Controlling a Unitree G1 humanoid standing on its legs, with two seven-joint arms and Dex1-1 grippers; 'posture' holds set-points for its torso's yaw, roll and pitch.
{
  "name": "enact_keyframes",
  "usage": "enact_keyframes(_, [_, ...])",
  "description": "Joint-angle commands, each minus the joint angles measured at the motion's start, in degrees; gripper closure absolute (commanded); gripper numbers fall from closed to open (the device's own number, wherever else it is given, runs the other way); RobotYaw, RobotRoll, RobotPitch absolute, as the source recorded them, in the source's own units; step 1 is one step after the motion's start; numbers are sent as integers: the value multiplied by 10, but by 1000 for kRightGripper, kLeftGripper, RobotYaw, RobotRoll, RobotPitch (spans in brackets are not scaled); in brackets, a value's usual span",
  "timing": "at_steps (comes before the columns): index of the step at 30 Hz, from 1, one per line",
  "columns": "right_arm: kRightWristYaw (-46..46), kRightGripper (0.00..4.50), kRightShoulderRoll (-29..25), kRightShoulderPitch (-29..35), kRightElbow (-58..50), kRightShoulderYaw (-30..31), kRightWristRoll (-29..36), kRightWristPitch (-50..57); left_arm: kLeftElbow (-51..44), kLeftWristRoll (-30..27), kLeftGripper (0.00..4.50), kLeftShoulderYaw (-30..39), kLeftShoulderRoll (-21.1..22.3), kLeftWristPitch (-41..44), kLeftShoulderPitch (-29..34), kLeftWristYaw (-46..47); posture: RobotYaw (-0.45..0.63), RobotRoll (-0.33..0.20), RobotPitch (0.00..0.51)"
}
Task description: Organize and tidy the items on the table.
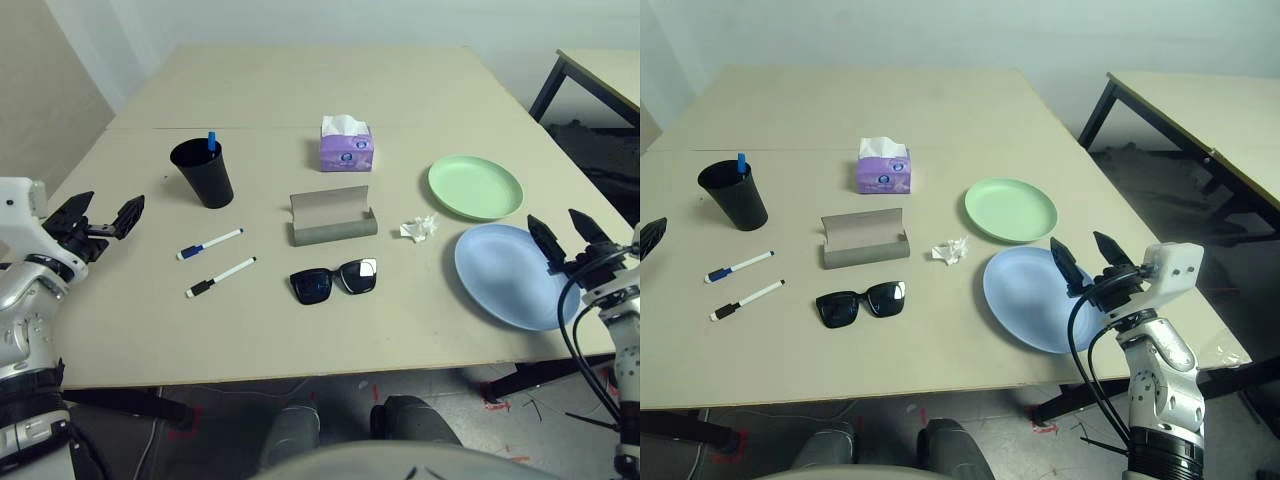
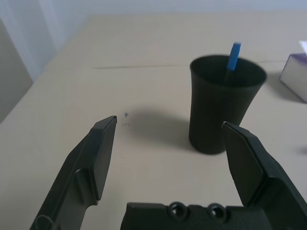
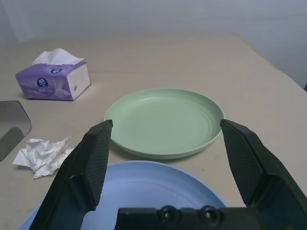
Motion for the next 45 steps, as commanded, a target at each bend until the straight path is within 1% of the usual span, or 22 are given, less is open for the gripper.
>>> enact_keyframes(1, [-5,0,6,8,-6,-2,4,-1,9,9,43,-18,2,-2,-12,-5,-49,0,40])
enact_keyframes(9, [-4,0,3,2,3,-3,4,-1,9,5,43,-15,11,0,-18,-6,-27,0,50])
enact_keyframes(15, [12,0,-17,-7,29,-11,5,-1,-22,-5,43,-1,-9,3,15,8,-10,0,51])
enact_keyframes(18, [18,0,-28,-10,43,-19,8,-3,-37,-19,43,9,-22,2,27,10,-7,0,52])
enact_keyframes(19, [17,0,-29,-10,45,-20,8,-4,-41,-27,43,10,-24,-2,29,-1,-6,0,53])
enact_keyframes(21, [15,0,-31,-10,42,-20,8,-1,-76,-65,43,4,-28,-7,39,-67,-3,0,58])
enact_keyframes(22, [17,0,-34,-8,39,-21,9,2,-117,-100,43,-4,-33,-5,51,-114,-8,0,60])
enact_keyframes(24, [18,0,-41,-5,35,-21,5,5,-178,-140,43,-31,-30,10,73,-190,-19,0,60])
enact_keyframes(26, [15,0,-49,-1,36,-24,-2,2,-204,-131,43,-77,-15,15,94,-244,-39,0,60])
enact_keyframes(29, [2,0,-56,7,13,-35,9,19,-217,-90,43,-162,16,11,114,-318,-60,0,65])
enact_keyframes(31, [-3,0,-71,23,-7,-20,-11,42,-217,-52,43,-224,39,-3,116,-362,-81,0,64])
enact_keyframes(33, [-7,0,-78,36,-38,-6,-14,72,-203,-33,43,-258,40,-22,102,-385,-98,0,60])
enact_keyframes(34, [-14,0,-80,39,-50,-8,-8,89,-200,-30,43,-265,35,-27,94,-386,-118,0,54])
enact_keyframes(38, [-42,0,-105,43,-105,-4,8,203,-149,-8,43,-286,13,-65,47,-394,-140,0,40])
enact_keyframes(42, [-68,0,-139,38,-154,15,-10,284,-94,8,43,-294,-6,-109,12,-405,-146,0,32])
enact_keyframes(45, [-76,0,-167,29,-161,29,-16,346,-66,19,43,-295,-14,-136,0,-409,-141,0,29])
